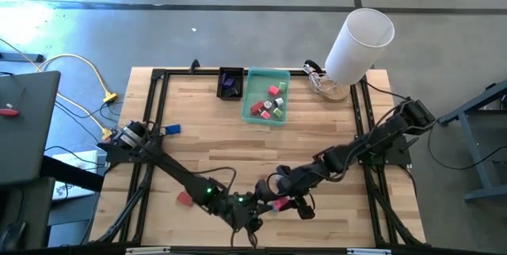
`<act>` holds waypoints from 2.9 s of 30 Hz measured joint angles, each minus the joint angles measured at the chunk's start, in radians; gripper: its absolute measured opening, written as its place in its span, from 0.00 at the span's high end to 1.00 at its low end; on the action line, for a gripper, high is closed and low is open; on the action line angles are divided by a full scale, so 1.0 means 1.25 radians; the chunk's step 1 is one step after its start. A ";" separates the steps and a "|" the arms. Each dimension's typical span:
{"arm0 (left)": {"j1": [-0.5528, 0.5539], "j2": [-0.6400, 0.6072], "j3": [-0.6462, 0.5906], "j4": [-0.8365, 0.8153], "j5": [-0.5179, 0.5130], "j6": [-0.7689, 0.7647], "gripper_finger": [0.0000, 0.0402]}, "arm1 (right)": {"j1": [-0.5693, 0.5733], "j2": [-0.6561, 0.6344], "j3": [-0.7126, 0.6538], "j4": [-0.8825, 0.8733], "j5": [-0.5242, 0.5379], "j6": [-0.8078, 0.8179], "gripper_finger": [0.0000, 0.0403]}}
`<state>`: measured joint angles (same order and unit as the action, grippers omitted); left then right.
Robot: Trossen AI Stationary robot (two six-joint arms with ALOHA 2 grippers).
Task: Pick & Place Office items
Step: Put the pink charger adapter into the green bin
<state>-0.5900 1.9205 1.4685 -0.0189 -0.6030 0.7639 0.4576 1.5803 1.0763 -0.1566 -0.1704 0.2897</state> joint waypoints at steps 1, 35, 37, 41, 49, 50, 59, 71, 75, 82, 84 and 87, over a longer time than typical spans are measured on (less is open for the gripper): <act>0.006 0.000 0.000 0.001 0.015 0.000 0.31 | 0.000 0.000 0.000 0.004 -0.003 0.000 0.67; 0.070 0.005 0.000 0.038 0.238 0.014 0.39 | 0.000 0.000 -0.001 -0.004 0.013 -0.005 0.67; 0.071 0.007 0.000 0.031 0.232 -0.003 0.39 | 0.000 -0.002 0.000 -0.002 0.013 -0.005 0.67; 0.066 0.007 0.000 0.031 0.232 0.014 0.39 | 0.000 -0.002 0.000 0.000 0.011 -0.005 0.67; 0.077 0.007 0.000 0.040 0.262 0.005 0.39 | 0.000 -0.002 0.000 -0.004 0.009 -0.005 0.67; 0.079 0.007 0.000 0.042 0.278 0.005 0.39 | 0.001 -0.002 0.000 -0.007 0.006 -0.005 0.67; 0.084 0.007 0.000 0.055 0.304 0.011 0.39 | 0.001 -0.002 0.000 -0.006 0.004 -0.006 0.67; 0.085 0.006 0.000 0.091 0.304 0.006 0.39 | 0.001 -0.002 -0.001 0.032 0.024 -0.026 0.67; 0.085 0.005 0.000 0.091 0.302 0.005 0.39 | 0.001 -0.001 -0.001 0.041 0.025 -0.027 0.67; 0.084 0.005 0.000 0.090 0.280 0.005 0.43 | 0.001 -0.001 -0.001 0.045 0.034 -0.026 0.67; 0.084 0.005 0.000 0.087 0.269 -0.001 0.48 | 0.000 -0.001 -0.001 0.044 0.036 -0.026 0.67; 0.084 0.005 0.000 0.085 0.266 -0.023 0.59 | 0.000 -0.001 -0.001 0.045 0.034 -0.026 0.67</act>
<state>-0.4854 1.9270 1.4681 0.0871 -0.2708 0.7346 0.4580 1.5787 1.0756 -0.1004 -0.1283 0.2569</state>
